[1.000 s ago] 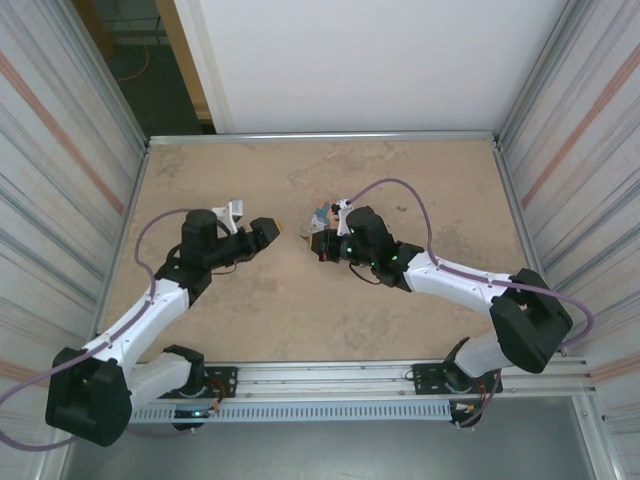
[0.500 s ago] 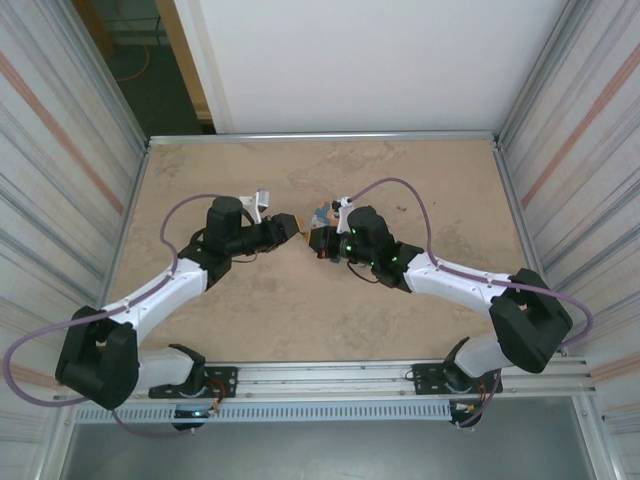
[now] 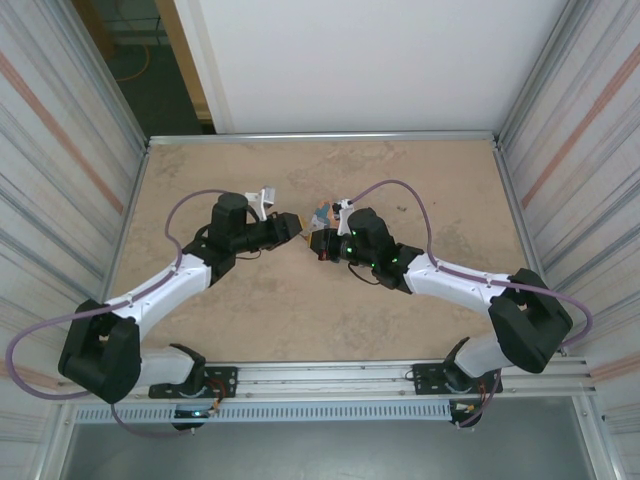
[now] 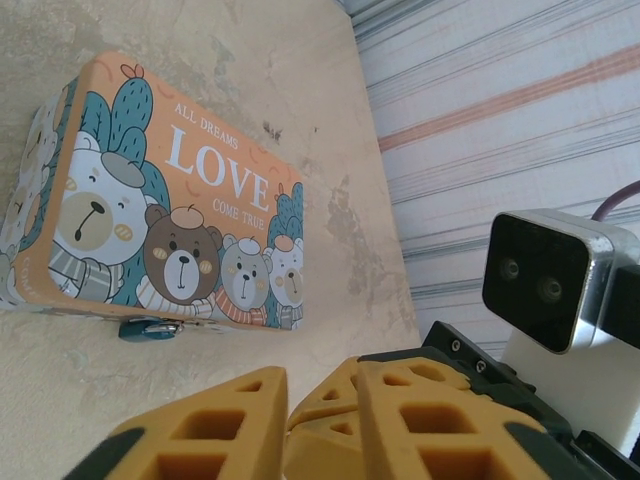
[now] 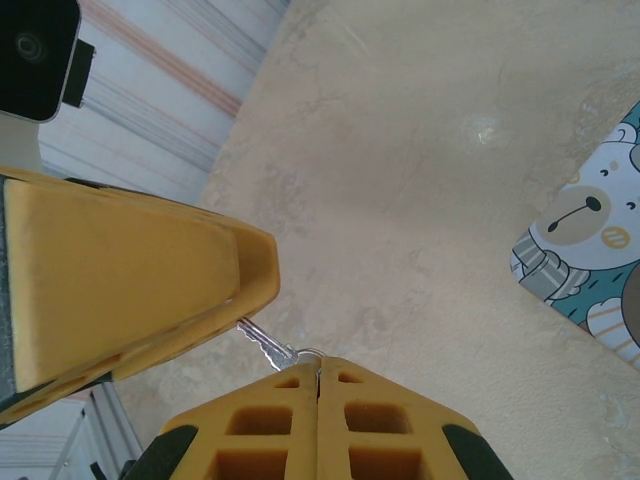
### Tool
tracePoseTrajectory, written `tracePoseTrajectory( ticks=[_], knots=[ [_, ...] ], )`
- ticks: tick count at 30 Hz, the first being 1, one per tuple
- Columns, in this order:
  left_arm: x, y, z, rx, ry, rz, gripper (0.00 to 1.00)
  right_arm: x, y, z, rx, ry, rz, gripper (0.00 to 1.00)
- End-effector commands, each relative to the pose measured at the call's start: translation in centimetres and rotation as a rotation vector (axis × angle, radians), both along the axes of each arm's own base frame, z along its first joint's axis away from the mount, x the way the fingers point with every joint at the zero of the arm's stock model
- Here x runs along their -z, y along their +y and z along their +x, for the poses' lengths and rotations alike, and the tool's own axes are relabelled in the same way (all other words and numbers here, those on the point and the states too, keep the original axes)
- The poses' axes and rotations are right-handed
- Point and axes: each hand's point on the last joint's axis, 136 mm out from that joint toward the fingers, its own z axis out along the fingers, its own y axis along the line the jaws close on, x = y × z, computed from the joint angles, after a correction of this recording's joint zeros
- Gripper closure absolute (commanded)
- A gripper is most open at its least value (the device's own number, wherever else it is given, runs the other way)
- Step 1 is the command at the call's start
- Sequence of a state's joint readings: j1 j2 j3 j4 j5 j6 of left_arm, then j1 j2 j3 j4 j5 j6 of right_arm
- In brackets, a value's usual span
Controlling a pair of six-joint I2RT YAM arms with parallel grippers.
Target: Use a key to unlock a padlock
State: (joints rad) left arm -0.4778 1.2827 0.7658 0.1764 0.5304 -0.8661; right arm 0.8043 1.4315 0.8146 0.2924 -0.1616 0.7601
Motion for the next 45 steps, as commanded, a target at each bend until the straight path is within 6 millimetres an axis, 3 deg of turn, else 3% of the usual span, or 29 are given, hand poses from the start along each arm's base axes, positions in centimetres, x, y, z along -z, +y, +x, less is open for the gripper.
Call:
tracePoseTrajectory(
  ticks=[1,7,20,26,31,33,38,45],
  knots=[
    [-0.4,-0.1,0.4,-0.001,-0.023,0.022,0.68,-1.7,-0.4,0.1,0.014,-0.017,0.051,1.0],
    [0.0,0.3,0.5,-0.02,-0.023,0.043,0.61,-1.4,-0.8,0.0,0.022,-0.014,0.032,1.0],
    [0.4,-0.8,-0.1,0.011,-0.013,0.042,0.63,-1.8,-0.9,0.3,0.041,-0.02,0.046,1.0],
    [0.5,-1.2,-0.2,0.018,-0.013,0.043,0.75,-1.8,-1.1,0.4,0.05,-0.02,0.05,1.0],
    [0.0,-1.0,-0.1,0.017,-0.031,0.05,0.94,-1.6,-1.1,0.3,0.044,-0.014,0.045,1.0],
    [-0.3,-0.8,-0.2,0.015,-0.049,0.072,1.0,-1.6,-1.3,0.3,0.037,-0.012,0.053,0.97],
    [-2.2,0.6,-0.3,0.021,-0.125,0.117,1.0,-2.3,-2.3,0.5,0.003,-0.015,0.105,0.89],
    [-6.1,2.4,-1.3,0.143,-0.265,0.06,1.0,-5.3,-4.0,-0.1,-0.121,-0.086,0.183,0.76]
  ],
)
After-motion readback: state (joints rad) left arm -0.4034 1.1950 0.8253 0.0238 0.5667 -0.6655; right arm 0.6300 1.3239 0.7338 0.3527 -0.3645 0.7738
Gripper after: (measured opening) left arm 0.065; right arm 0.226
